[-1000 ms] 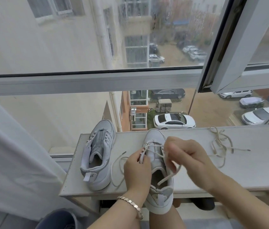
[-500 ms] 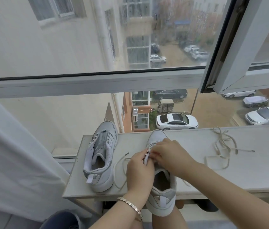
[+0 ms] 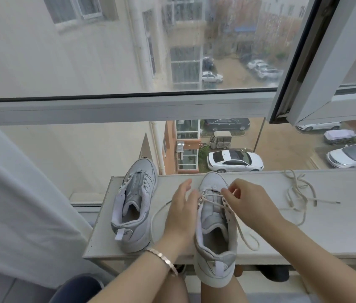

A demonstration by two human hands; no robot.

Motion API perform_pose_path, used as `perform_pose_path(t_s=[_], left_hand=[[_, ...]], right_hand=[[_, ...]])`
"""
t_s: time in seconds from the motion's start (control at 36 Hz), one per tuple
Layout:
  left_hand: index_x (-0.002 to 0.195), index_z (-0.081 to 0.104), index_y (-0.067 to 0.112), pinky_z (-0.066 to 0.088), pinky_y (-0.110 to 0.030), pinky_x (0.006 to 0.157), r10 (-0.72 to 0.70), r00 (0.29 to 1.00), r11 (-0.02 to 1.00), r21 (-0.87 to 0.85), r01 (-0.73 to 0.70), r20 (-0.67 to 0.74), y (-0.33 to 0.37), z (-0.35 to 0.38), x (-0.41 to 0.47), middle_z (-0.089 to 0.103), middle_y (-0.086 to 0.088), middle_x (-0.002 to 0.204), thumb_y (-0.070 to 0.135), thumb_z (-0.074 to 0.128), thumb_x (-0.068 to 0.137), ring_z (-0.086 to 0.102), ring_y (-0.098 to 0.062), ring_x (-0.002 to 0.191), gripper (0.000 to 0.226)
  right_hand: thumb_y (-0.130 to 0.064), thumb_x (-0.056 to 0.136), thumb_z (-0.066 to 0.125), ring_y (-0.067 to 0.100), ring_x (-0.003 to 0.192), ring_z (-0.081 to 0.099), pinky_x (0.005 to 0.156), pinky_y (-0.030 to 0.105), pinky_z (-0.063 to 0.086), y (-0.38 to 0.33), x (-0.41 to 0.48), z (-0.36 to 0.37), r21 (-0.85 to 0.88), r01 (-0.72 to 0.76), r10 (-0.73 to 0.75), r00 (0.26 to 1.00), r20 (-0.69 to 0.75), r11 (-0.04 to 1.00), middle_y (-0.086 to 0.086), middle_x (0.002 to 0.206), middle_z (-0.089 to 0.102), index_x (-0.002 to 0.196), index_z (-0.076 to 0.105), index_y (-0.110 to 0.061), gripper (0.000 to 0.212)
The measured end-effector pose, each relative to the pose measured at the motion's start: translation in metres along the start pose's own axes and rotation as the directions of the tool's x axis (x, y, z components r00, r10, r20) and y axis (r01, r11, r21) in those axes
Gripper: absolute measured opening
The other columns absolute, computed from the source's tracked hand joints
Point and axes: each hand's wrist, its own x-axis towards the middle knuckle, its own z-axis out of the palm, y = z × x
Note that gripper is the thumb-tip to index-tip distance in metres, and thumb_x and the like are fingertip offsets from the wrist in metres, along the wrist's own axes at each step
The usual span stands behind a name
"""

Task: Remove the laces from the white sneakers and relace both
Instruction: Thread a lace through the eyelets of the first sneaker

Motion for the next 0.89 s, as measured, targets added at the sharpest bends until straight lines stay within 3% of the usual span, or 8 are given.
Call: perform_pose_path(t_s=[0.08, 0.19, 0.31, 0.47, 0.64, 0.69, 0.78, 0.89], left_hand=[[0.127, 0.045, 0.032, 0.043, -0.025, 0.08, -0.064, 0.994, 0.972, 0.229, 0.044, 0.085, -0.002, -0.013, 0.022, 0.055, 0.01, 0.118, 0.032, 0.039, 0.097, 0.055, -0.009, 0.097, 0.031], [0.091, 0.055, 0.022, 0.037, -0.02, 0.056, -0.156, 0.965, 0.869, 0.494, 0.032, 0.212, -0.001, -0.023, 0.04, 0.057, 0.005, 0.08, 0.027, 0.051, 0.093, 0.05, -0.006, 0.067, 0.006], [0.062, 0.054, 0.021, 0.027, -0.02, 0.044, -0.182, 0.941, 0.81, 0.586, -0.021, 0.285, 0.017, -0.036, 0.041, 0.042, 0.002, 0.058, 0.034, 0.048, 0.095, 0.034, -0.011, 0.048, 0.036], [0.067, 0.056, 0.02, 0.044, -0.028, 0.067, 0.066, 0.937, 0.885, 0.414, -0.214, 0.343, 0.081, -0.044, 0.028, 0.049, 0.005, 0.06, 0.033, 0.043, 0.097, 0.05, -0.003, 0.05, 0.034], [0.071, 0.059, 0.035, 0.043, -0.011, 0.056, 0.076, 0.751, 0.742, 0.466, -0.482, 0.656, 0.117, -0.02, 0.0, 0.059, 0.021, 0.058, 0.037, 0.044, 0.096, 0.056, 0.008, 0.053, 0.029], [0.068, 0.063, 0.034, 0.052, -0.025, 0.068, 0.061, 0.742, 0.733, 0.474, -0.487, 0.668, 0.119, -0.017, -0.001, 0.065, 0.013, 0.064, 0.044, 0.045, 0.094, 0.064, 0.0, 0.061, 0.033], [0.081, 0.07, 0.021, 0.052, -0.037, 0.08, 0.254, 0.863, 0.732, 0.497, -0.466, 0.436, 0.115, -0.02, 0.014, 0.067, 0.006, 0.076, 0.04, 0.048, 0.093, 0.063, -0.01, 0.076, 0.031], [0.12, 0.057, 0.029, 0.04, -0.032, 0.101, 0.199, 0.842, 0.795, 0.42, -0.438, 0.502, 0.094, -0.012, 0.028, 0.058, 0.011, 0.121, 0.023, 0.046, 0.097, 0.051, -0.008, 0.116, 0.026]], right_hand=[[-0.044, 0.085, 0.056, 0.008, 0.055, 0.055, 0.048, 0.022, 0.038, 0.002, 0.001, 0.0, -0.013, -0.175, 0.173, 0.954, 0.247, 0.984, -0.003, 0.066, 0.06, 0.078, 0.051, -0.02, 0.025], [-0.039, 0.082, 0.058, 0.009, 0.052, 0.054, 0.047, 0.022, 0.037, 0.001, 0.0, 0.006, 0.031, -0.201, 0.188, 0.952, 0.241, 0.979, -0.002, 0.064, 0.058, 0.079, 0.049, -0.019, 0.022], [-0.028, 0.081, 0.058, 0.009, 0.038, 0.052, 0.04, 0.016, 0.04, 0.0, -0.001, 0.009, 0.118, -0.255, 0.215, 0.937, 0.275, 0.96, 0.002, 0.062, 0.058, 0.072, 0.046, -0.016, 0.019], [-0.039, 0.092, 0.051, 0.007, 0.058, 0.049, 0.054, 0.019, 0.037, -0.009, 0.007, 0.004, 0.399, -0.217, 0.154, 0.971, 0.184, 0.891, -0.003, 0.067, 0.059, 0.077, 0.066, -0.016, 0.031], [-0.022, 0.097, 0.042, 0.017, 0.062, 0.055, 0.057, 0.023, 0.044, -0.032, 0.019, -0.026, 0.75, -0.421, -0.061, 0.852, 0.52, 0.51, 0.009, 0.071, 0.06, 0.091, 0.061, -0.002, 0.029], [-0.014, 0.096, 0.044, 0.016, 0.054, 0.056, 0.049, 0.023, 0.047, -0.033, 0.022, -0.037, 0.75, -0.435, -0.008, 0.863, 0.505, 0.499, 0.01, 0.065, 0.058, 0.086, 0.059, 0.001, 0.024], [-0.014, 0.097, 0.045, 0.013, 0.04, 0.048, 0.043, 0.022, 0.046, -0.028, 0.023, -0.051, 0.735, -0.473, 0.113, 0.868, 0.483, 0.486, 0.0, 0.046, 0.042, 0.082, 0.056, -0.005, 0.021], [-0.023, 0.097, 0.044, 0.009, 0.037, 0.023, 0.034, 0.017, 0.026, -0.019, 0.012, -0.069, 0.612, -0.366, 0.042, 0.878, 0.477, 0.701, -0.007, 0.046, 0.026, 0.071, 0.051, -0.013, 0.029]])
